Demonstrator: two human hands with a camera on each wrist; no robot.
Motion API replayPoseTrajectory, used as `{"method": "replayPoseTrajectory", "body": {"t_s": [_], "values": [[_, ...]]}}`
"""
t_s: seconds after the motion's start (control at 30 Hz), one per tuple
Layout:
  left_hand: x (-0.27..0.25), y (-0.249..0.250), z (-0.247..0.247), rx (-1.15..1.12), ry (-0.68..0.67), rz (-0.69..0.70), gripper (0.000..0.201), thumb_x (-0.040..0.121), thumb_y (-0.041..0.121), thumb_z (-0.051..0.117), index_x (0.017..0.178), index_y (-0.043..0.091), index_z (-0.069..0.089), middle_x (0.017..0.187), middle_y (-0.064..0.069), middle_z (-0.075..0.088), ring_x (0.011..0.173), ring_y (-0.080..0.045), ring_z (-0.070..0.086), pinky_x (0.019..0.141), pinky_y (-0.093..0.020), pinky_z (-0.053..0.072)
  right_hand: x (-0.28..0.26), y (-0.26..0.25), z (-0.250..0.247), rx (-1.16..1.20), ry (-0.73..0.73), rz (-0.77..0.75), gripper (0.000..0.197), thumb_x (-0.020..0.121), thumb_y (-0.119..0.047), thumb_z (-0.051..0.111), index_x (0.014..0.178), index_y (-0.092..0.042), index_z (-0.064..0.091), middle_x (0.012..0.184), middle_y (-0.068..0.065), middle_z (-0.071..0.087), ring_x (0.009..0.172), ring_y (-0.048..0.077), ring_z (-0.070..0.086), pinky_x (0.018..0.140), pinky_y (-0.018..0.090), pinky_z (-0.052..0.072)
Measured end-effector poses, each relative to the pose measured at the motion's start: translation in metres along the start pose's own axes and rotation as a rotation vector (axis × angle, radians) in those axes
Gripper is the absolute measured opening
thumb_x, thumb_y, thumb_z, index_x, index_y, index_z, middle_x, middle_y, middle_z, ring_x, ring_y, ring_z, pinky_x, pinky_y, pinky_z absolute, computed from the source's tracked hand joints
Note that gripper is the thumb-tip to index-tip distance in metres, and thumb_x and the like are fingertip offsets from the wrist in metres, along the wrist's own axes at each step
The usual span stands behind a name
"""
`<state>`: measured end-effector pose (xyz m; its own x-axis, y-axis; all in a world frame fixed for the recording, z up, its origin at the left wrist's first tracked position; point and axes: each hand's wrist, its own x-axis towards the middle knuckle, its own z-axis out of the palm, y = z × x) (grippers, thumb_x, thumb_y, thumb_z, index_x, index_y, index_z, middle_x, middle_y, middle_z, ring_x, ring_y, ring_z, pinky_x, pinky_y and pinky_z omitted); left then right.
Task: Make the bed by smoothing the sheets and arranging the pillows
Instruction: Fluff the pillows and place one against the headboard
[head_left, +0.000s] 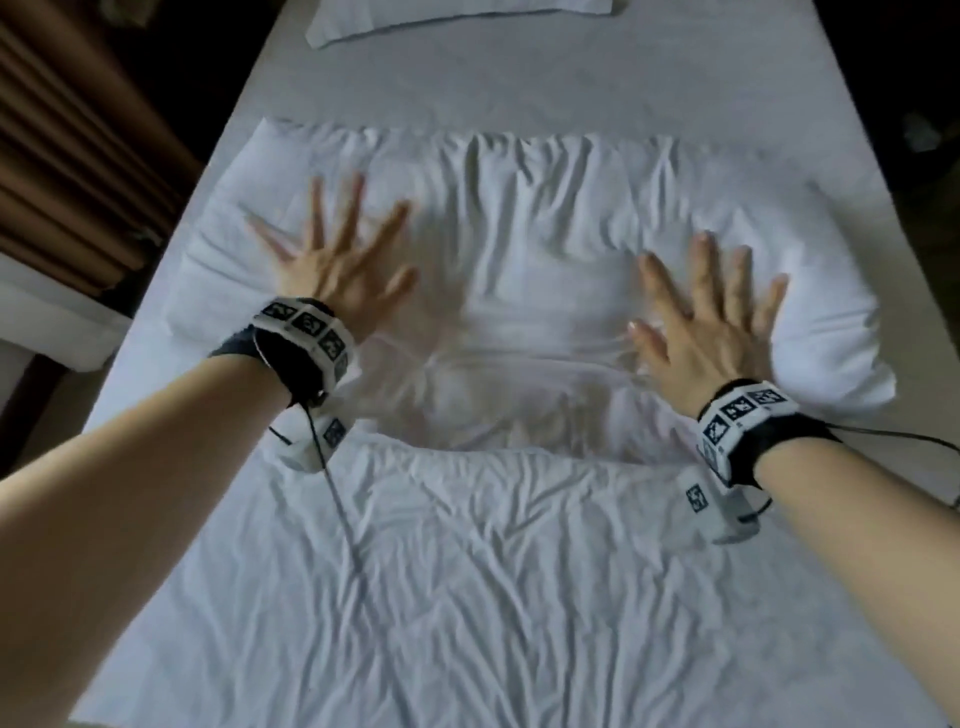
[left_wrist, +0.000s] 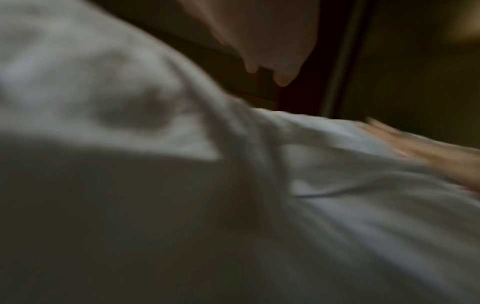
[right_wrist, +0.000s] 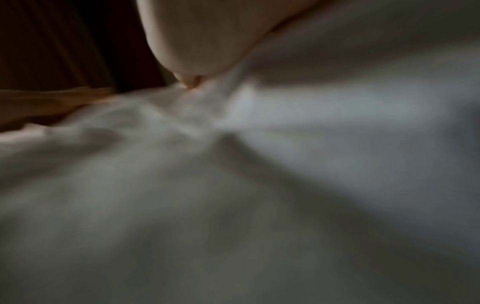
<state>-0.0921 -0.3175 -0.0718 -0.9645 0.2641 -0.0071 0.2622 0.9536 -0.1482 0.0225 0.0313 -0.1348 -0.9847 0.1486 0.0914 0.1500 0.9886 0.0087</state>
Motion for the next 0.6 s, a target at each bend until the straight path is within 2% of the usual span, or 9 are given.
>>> {"method": "replayPoseTrajectory", "body": {"t_s": [0.07, 0.1, 0.23, 0.37, 0.43, 0.53, 0.6], "values": [[-0.001, -0.008, 0.033, -0.108, -0.146, -0.222, 0.074, 0.076, 0.089, 0.000, 0.142, 0.059, -0.017, 0.158, 0.013, -0.026, 0.147, -0.026, -0.021, 0.096, -0.082, -0.010, -0.002, 0.023, 0.028, 0.013, -0.066, 0.066, 0.072, 0.090, -0.066, 0.012, 0.152, -0.039, -0.014, 0.162, 0.009, -0.014, 0.147, 0.040, -0.007, 0.115, 0.063, 0.002], [-0.006, -0.005, 0.051, -0.168, -0.185, -0.256, 0.075, 0.075, 0.090, 0.001, 0.141, 0.059, -0.020, 0.157, 0.013, -0.029, 0.146, -0.025, -0.023, 0.095, -0.083, -0.010, -0.007, 0.030, 0.039, 0.029, -0.092, 0.088, 0.074, 0.090, -0.067, 0.012, 0.152, -0.037, -0.014, 0.162, 0.009, -0.014, 0.148, 0.040, -0.007, 0.117, 0.061, 0.002], [-0.023, 0.016, 0.100, -0.352, -0.223, -0.250, 0.076, 0.082, 0.085, 0.013, 0.142, 0.055, -0.024, 0.154, 0.013, -0.035, 0.144, -0.023, -0.029, 0.096, -0.082, -0.009, -0.029, 0.035, 0.067, 0.046, -0.150, 0.114, 0.077, 0.091, -0.066, 0.014, 0.154, -0.031, -0.012, 0.161, 0.011, -0.015, 0.148, 0.038, -0.008, 0.118, 0.057, 0.003], [-0.033, 0.002, 0.098, -0.296, -0.295, -0.234, 0.077, 0.081, 0.085, 0.009, 0.142, 0.054, -0.025, 0.154, 0.015, -0.035, 0.145, -0.021, -0.027, 0.102, -0.078, -0.008, -0.027, 0.047, 0.057, 0.053, -0.231, 0.074, 0.075, 0.090, -0.066, 0.011, 0.153, -0.034, -0.012, 0.161, 0.008, -0.018, 0.148, 0.035, -0.010, 0.118, 0.057, 0.003], [-0.031, -0.009, 0.083, -0.207, -0.239, -0.193, 0.072, 0.083, 0.082, 0.006, 0.143, 0.054, -0.022, 0.154, 0.016, -0.034, 0.145, -0.023, -0.026, 0.102, -0.078, -0.008, -0.017, 0.045, 0.038, 0.104, -0.173, 0.064, 0.074, 0.089, -0.064, 0.015, 0.154, -0.035, -0.006, 0.162, 0.009, -0.014, 0.148, 0.036, -0.009, 0.117, 0.061, 0.000], [-0.022, -0.021, 0.055, -0.121, -0.058, -0.125, 0.063, 0.091, 0.073, 0.013, 0.146, 0.055, -0.013, 0.159, 0.013, -0.025, 0.147, -0.026, -0.020, 0.102, -0.077, -0.011, 0.009, 0.018, 0.009, 0.168, -0.034, 0.004, 0.069, 0.091, -0.056, 0.023, 0.154, -0.038, 0.000, 0.162, 0.009, -0.011, 0.148, 0.038, -0.008, 0.112, 0.062, -0.009], [-0.021, -0.027, 0.061, -0.129, -0.059, -0.187, 0.063, 0.091, 0.073, 0.012, 0.146, 0.056, -0.013, 0.159, 0.013, -0.023, 0.148, -0.025, -0.019, 0.100, -0.079, -0.010, 0.016, 0.001, 0.014, 0.148, -0.024, -0.021, 0.069, 0.092, -0.056, 0.024, 0.154, -0.039, -0.001, 0.162, 0.007, -0.011, 0.148, 0.037, -0.008, 0.111, 0.062, -0.010]]}}
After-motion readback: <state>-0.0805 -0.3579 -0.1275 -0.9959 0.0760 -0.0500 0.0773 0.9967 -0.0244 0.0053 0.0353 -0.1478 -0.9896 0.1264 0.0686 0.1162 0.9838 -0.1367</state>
